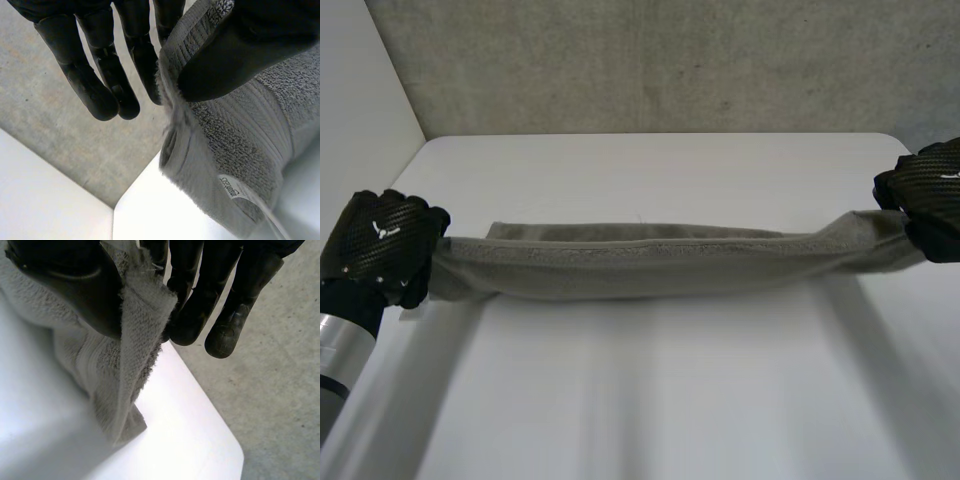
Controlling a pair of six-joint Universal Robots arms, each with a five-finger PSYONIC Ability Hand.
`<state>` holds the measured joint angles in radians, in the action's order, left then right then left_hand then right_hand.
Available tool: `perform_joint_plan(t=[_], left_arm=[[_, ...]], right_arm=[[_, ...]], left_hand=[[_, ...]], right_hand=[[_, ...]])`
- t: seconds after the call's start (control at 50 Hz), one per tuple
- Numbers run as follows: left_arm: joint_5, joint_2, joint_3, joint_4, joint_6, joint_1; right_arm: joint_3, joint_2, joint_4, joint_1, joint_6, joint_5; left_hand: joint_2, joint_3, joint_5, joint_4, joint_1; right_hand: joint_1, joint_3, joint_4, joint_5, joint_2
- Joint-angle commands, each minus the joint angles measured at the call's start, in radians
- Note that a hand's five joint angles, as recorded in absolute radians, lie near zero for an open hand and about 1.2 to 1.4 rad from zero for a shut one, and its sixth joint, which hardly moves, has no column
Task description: Fold the towel.
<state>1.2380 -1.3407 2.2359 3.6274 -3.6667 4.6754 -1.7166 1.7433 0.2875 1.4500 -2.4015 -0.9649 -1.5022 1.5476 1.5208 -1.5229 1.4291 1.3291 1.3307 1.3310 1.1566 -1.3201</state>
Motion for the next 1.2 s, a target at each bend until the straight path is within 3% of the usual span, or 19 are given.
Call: perform_joint_plan(t=[0.02, 0.06, 0.1, 0.14, 0.2, 0.24, 0.42, 0.64, 0.9, 0.92, 0.94, 0.96, 0.98, 1.0, 1.02, 1.1, 1.2], left_arm=[[-0.074, -0.12, -0.122, -0.038, 0.088, 0.011], [-0.072, -0.212, -0.183, -0.035, 0.114, -0.017], [-0.058, -0.383, -0.324, -0.042, 0.131, -0.101], [-0.042, -0.466, -0.394, -0.046, 0.128, -0.136], [0.013, -0.611, -0.526, -0.061, 0.123, -0.168], [0.041, -0.673, -0.589, -0.076, 0.119, -0.176], [0.118, -0.977, -0.935, -0.18, 0.114, -0.21], [0.204, -1.106, -1.13, -0.247, 0.114, -0.215], [0.209, -1.134, -1.158, -0.245, 0.114, -0.23], [0.209, -1.134, -1.156, -0.248, 0.115, -0.23], [0.209, -1.134, -1.156, -0.248, 0.116, -0.23], [0.209, -1.134, -1.153, -0.251, 0.114, -0.23], [0.209, -1.134, -1.153, -0.251, 0.114, -0.23], [0.21, -1.126, -1.145, -0.256, 0.114, -0.231], [0.218, -1.117, -1.139, -0.263, 0.114, -0.239], [0.245, -1.086, -1.128, -0.28, 0.114, -0.258], [0.299, -0.982, -1.072, -0.316, 0.128, -0.258]], right_arm=[[0.072, -0.224, -0.039, -0.002, 0.013, 0.028], [0.121, -0.304, -0.047, 0.036, 0.008, -0.004], [0.17, -0.387, -0.045, 0.082, 0.007, -0.057], [0.285, -0.544, -0.044, 0.169, 0.008, -0.17], [0.342, -0.617, -0.044, 0.201, 0.005, -0.225], [0.434, -0.738, -0.044, 0.225, 0.007, -0.308], [0.618, -0.897, -0.057, 0.239, -0.054, -0.364], [0.793, -1.018, -0.057, 0.263, -0.14, -0.448], [0.913, -1.123, -0.047, 0.282, -0.136, -0.485], [0.92, -1.124, -0.047, 0.289, -0.139, -0.491], [0.92, -1.124, -0.047, 0.289, -0.139, -0.491], [0.924, -1.124, -0.047, 0.3, -0.142, -0.501], [0.924, -1.119, -0.05, 0.311, -0.142, -0.517], [0.924, -1.119, -0.05, 0.311, -0.142, -0.517], [0.925, -1.116, -0.048, 0.32, -0.142, -0.531], [0.92, -1.088, -0.054, 0.326, -0.143, -0.548], [0.823, -0.891, -0.076, 0.346, -0.146, -0.526]], left_hand=[[0.106, -0.151, -0.299, 0.127, -0.033], [0.106, -0.151, -0.299, 0.127, -0.033], [0.106, -0.151, -0.299, 0.127, -0.033], [0.106, -0.151, -0.299, 0.127, -0.033], [0.106, -0.151, -0.299, 0.127, -0.033], [0.106, -0.151, -0.299, 0.127, -0.033], [0.106, -0.151, -0.299, 0.127, -0.033], [0.106, -0.151, -0.299, 0.127, -0.033], [0.106, -0.151, -0.299, 0.127, -0.033], [0.268, -0.314, -0.461, 0.289, -0.195], [0.27, -0.315, -0.463, 0.291, -0.197], [0.746, -0.791, -0.939, 0.766, -0.672], [0.746, -0.791, -0.939, 0.766, -0.672], [1.187, -1.233, -1.38, 1.208, -1.114], [1.296, -1.342, -1.49, 1.317, -1.223], [1.303, -1.349, -1.496, 1.324, -1.23], [1.298, -1.343, -1.491, 1.318, -1.224]], right_hand=[[0.067, 0.066, 0.065, 0.065, -0.076], [0.067, 0.066, 0.065, 0.065, -0.076], [0.067, 0.066, 0.065, 0.065, -0.076], [0.067, 0.066, 0.065, 0.065, -0.076], [0.067, 0.066, 0.065, 0.065, -0.076], [0.067, 0.066, 0.065, 0.065, -0.076], [0.067, 0.066, 0.065, 0.065, -0.076], [0.067, 0.066, 0.065, 0.065, -0.076], [0.067, 0.066, 0.065, 0.065, -0.076], [-0.153, -0.154, -0.155, -0.155, 0.144], [-0.155, -0.157, -0.157, -0.157, 0.146], [-0.603, -0.604, -0.604, -0.605, 0.593], [-1.136, -1.138, -1.138, -1.138, 1.127], [-1.141, -1.143, -1.143, -1.143, 1.132], [-1.155, -1.156, -1.156, -1.157, 1.146], [-1.155, -1.156, -1.156, -1.157, 1.146], [-1.155, -1.156, -1.156, -1.157, 1.146]])
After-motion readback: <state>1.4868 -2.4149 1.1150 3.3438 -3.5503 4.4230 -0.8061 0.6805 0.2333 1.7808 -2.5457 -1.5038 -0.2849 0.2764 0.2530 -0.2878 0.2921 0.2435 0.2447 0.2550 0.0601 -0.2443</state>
